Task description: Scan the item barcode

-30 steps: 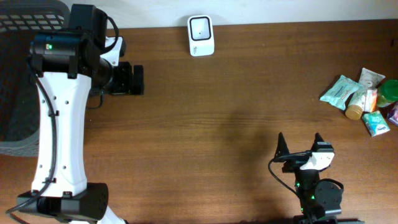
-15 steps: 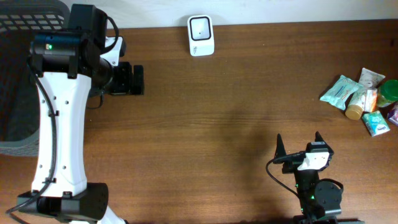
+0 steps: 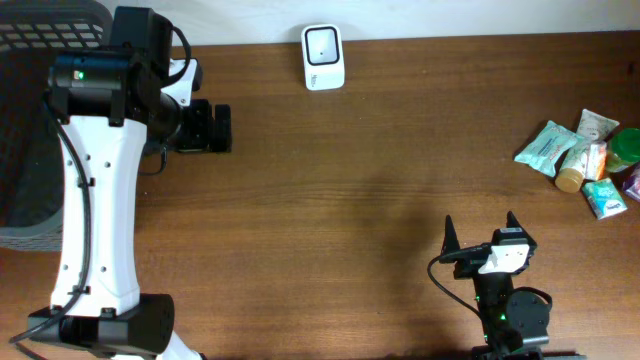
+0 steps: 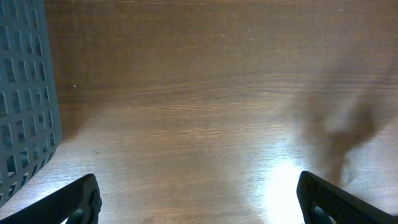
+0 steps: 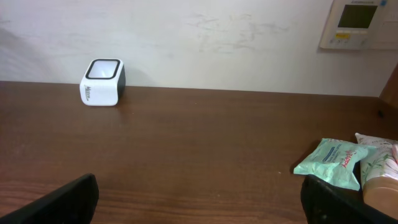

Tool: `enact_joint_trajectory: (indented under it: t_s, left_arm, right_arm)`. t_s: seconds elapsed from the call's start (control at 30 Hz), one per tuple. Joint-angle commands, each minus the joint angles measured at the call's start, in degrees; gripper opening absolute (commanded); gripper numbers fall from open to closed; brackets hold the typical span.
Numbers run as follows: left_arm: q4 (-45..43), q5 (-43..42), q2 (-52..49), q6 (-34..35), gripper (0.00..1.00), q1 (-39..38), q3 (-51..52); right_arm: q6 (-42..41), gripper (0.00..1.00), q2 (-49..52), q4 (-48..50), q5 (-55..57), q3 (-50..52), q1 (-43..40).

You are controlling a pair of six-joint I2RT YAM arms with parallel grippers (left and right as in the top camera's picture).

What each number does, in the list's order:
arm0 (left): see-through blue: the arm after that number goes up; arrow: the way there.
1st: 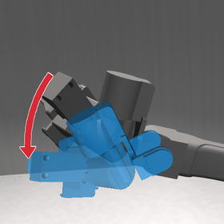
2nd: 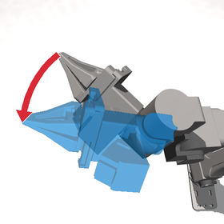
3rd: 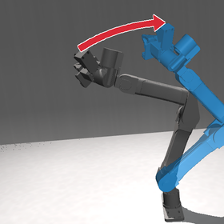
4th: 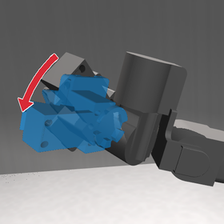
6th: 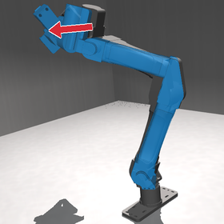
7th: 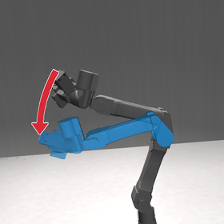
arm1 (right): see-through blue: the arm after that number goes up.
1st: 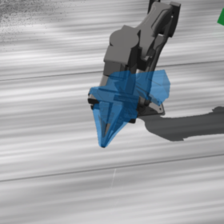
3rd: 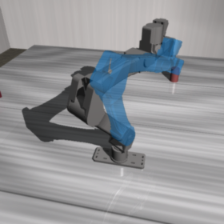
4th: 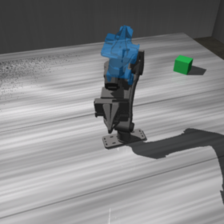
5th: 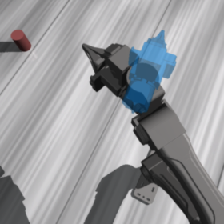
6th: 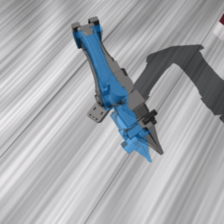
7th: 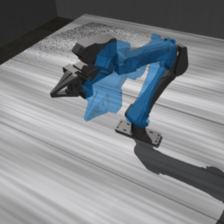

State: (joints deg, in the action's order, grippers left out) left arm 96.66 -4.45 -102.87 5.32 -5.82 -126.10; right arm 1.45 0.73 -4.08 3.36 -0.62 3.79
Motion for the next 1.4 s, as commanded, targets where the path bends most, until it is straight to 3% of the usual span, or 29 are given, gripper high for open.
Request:
enact_joint_trajectory:
  t_s: [0.0,0.97,1.07,1.37]
  left_arm:
    - [0.0,0.0,0.2,-0.9,0.99,0.0,0.0]
    - [-0.4,0.6,0.2,-0.9,0.99,0.0,0.1]
    - [-6.3,0.2,2.5,-0.9,0.99,-0.1,6.4]
    - [-43.2,-2.7,22.4,-1.1,0.99,-0.1,51.5]
  right_arm:
    - [-1.0,0.99,-0.5,-0.7,-0.6,0.3,0.2]
    - [-1.0,0.99,-0.5,-0.5,-0.8,0.3,0.2]
    - [-1.0,0.99,-0.5,-0.5,-0.8,0.3,0.2]
    - [-1.0,0.99,-0.5,-0.5,-0.8,0.3,0.2]
